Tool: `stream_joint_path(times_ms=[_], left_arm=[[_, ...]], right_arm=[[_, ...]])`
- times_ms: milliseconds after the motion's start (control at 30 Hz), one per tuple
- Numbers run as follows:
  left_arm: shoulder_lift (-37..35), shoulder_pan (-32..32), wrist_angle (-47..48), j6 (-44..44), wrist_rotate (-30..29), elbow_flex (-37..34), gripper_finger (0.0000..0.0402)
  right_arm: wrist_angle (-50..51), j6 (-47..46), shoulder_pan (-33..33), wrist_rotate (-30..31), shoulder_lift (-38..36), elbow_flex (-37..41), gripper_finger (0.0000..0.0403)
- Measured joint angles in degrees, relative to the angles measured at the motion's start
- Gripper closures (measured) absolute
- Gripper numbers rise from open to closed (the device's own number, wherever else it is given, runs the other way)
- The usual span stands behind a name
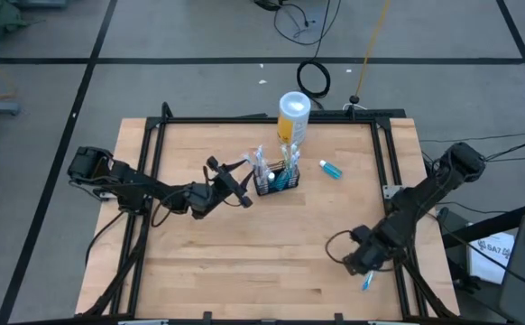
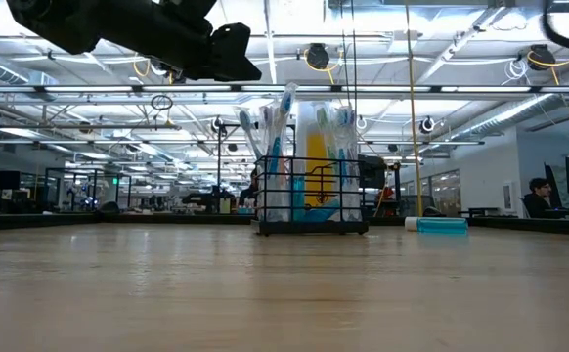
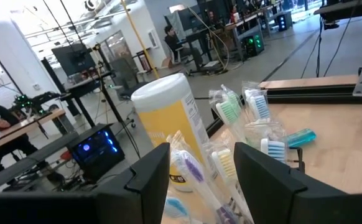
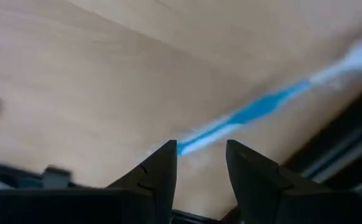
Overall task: Pick & Place toothbrushing station
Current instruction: Put the blue toothbrush into the black wire organizer
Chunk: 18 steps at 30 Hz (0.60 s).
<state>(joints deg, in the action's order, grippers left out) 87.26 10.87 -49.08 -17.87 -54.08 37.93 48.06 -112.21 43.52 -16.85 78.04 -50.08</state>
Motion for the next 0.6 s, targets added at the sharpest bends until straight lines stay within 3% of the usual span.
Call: stream_joint_path(times_ms=[233, 367, 600], left_arm=[[0.0, -1.0, -0.5, -1.1, 0.2, 0.0, 0.0215], [0.0, -1.8, -0.7, -1.1, 0.2, 0.0, 0.0215], [0.0, -2.0, -0.5, -1.1, 0.2, 0.0, 0.0215]], right_arm=[[1.0, -12.7, 3.7, 0.7, -0.8, 4.3, 0.0273], [0.3, -16.3, 4.3, 4.8, -1.8, 6.6, 0.0273], [-0.4, -18.1, 4.3, 4.7, -1.8, 10.2, 0.0273]])
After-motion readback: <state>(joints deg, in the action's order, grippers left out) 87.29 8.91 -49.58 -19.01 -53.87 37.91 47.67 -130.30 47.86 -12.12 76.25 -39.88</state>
